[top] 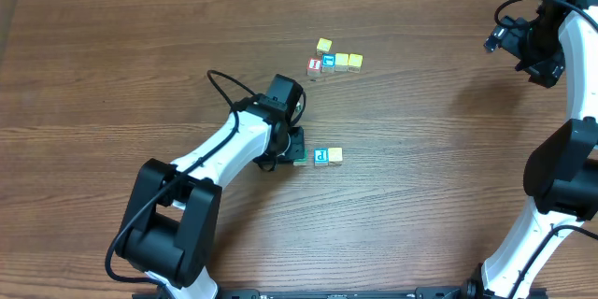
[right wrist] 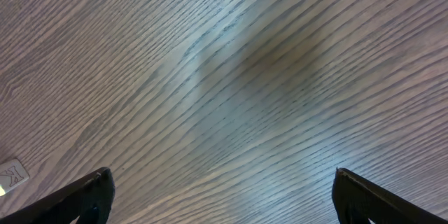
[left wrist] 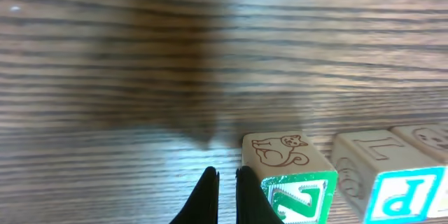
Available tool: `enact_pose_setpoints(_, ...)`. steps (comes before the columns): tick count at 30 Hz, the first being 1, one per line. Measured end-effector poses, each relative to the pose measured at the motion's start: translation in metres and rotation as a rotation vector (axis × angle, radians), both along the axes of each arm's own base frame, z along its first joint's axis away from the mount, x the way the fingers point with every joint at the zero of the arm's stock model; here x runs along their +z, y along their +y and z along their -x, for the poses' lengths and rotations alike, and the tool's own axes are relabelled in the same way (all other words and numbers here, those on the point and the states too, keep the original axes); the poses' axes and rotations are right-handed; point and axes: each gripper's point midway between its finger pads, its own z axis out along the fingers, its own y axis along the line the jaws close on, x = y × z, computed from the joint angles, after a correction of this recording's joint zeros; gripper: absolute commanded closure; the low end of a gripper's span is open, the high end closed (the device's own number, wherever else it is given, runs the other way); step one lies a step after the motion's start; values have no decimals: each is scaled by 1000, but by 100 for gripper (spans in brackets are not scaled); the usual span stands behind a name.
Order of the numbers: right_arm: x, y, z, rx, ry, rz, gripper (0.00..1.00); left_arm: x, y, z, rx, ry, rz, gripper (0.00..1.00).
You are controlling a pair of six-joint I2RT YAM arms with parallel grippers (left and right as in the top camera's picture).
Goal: Flip 5 blocks
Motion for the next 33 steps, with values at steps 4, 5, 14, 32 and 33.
enact_pose_setpoints(4, 0, 0, 0, 0, 0, 0, 0, 0, -2, -2, -4, -13, -2, 96)
enact_pose_setpoints(5, 0, 0, 0, 0, 0, 0, 0, 0, -1, -2, -4, -15, -4, 96)
enact_pose_setpoints(14, 0, 0, 0, 0, 0, 0, 0, 3, -1, -22, 7, -104, -21, 96)
enact_pose_setpoints(32, 0, 0, 0, 0, 0, 0, 0, 4, -1, -26, 34, -115, -16, 96)
enact_pose_setpoints(33, 0, 0, 0, 0, 0, 0, 0, 4, -2, -25, 33, -112, -13, 96)
